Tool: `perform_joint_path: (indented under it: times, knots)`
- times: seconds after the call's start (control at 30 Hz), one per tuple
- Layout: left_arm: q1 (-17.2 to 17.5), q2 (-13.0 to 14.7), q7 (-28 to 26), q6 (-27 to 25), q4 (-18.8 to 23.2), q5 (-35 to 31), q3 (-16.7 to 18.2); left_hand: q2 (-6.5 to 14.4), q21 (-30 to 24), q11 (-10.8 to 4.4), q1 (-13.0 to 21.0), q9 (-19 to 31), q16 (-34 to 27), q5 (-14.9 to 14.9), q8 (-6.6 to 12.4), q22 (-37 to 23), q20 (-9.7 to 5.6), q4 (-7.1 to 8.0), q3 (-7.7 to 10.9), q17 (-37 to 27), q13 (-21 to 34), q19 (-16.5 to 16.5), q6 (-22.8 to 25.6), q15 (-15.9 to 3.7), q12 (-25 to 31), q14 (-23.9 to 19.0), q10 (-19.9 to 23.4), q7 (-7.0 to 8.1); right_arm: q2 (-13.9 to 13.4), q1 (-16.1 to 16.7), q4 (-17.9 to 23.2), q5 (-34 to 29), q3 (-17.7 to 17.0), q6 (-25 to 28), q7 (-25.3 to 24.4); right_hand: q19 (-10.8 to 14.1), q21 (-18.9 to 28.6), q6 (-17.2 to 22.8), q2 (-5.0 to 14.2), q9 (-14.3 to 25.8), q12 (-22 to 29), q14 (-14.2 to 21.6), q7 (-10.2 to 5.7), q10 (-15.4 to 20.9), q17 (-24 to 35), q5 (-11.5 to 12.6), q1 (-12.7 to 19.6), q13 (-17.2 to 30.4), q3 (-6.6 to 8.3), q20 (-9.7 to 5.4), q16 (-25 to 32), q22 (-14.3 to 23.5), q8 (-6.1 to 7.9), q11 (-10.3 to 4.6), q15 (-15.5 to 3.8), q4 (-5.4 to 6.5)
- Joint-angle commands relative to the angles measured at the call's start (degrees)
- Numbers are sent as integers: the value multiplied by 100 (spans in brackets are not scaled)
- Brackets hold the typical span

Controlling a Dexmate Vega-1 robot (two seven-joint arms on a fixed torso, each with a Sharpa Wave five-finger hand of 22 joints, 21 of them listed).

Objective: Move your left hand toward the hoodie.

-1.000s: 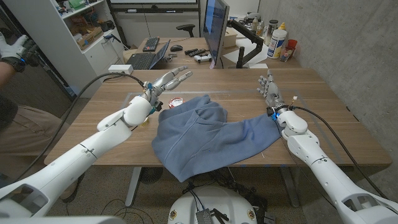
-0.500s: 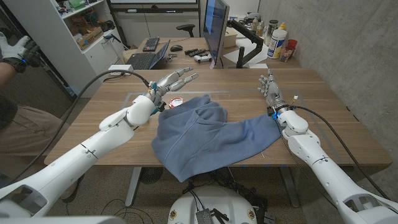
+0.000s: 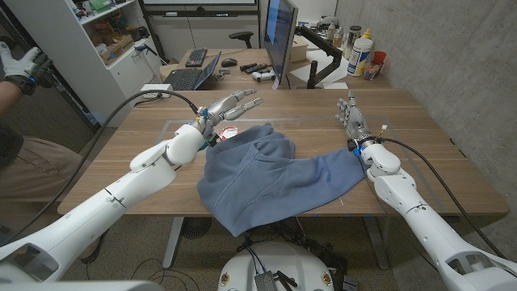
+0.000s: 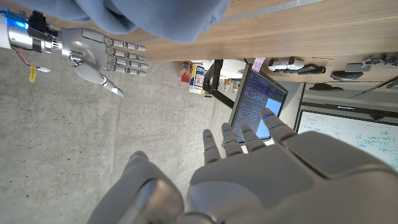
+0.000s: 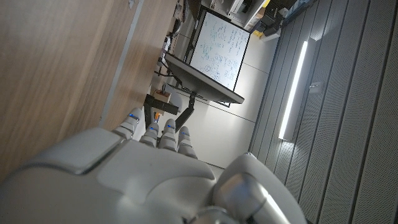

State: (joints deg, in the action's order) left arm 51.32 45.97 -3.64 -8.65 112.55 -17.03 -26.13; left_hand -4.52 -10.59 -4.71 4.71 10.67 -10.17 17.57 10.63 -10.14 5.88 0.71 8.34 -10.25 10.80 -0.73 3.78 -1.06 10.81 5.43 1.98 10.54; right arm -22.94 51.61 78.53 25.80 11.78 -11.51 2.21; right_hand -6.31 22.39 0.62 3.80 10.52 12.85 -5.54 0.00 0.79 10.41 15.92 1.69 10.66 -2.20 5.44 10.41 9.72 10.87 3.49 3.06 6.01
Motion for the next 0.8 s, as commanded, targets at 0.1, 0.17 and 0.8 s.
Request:
perform_joint_path:
  times: [0.1,0.17,0.8]
  knots:
    - [170,61,126,-179,312,-144,33,-42,-32,19,-55,11,-49,-4,32,-16,47,18,-33,-20,12,49,36,27,37,11,-8,6,21,-33,-78,0,5,-16,25,28,-47,4,18,18,0,-30,-32,-24,-4,46,16,11,-44,14,17,29,17,22,-40,6]
    - [182,71,138,-225,354,-204,17,-43,-34,23,-61,11,-50,-5,32,-17,51,21,-37,-20,12,49,35,30,38,11,-10,15,20,-25,-63,14,-4,8,20,30,-52,3,18,18,0,-30,-32,-23,-4,46,16,11,-45,14,18,29,16,22,-42,6]
    - [390,145,126,-437,711,-715,-29,-49,-51,10,-89,9,-56,-8,47,-20,65,25,-63,-20,11,38,55,36,53,19,2,7,-26,28,-85,-29,-34,-85,12,45,-100,14,26,19,16,-24,-35,30,-3,46,2,11,-61,21,24,31,18,29,-47,17]
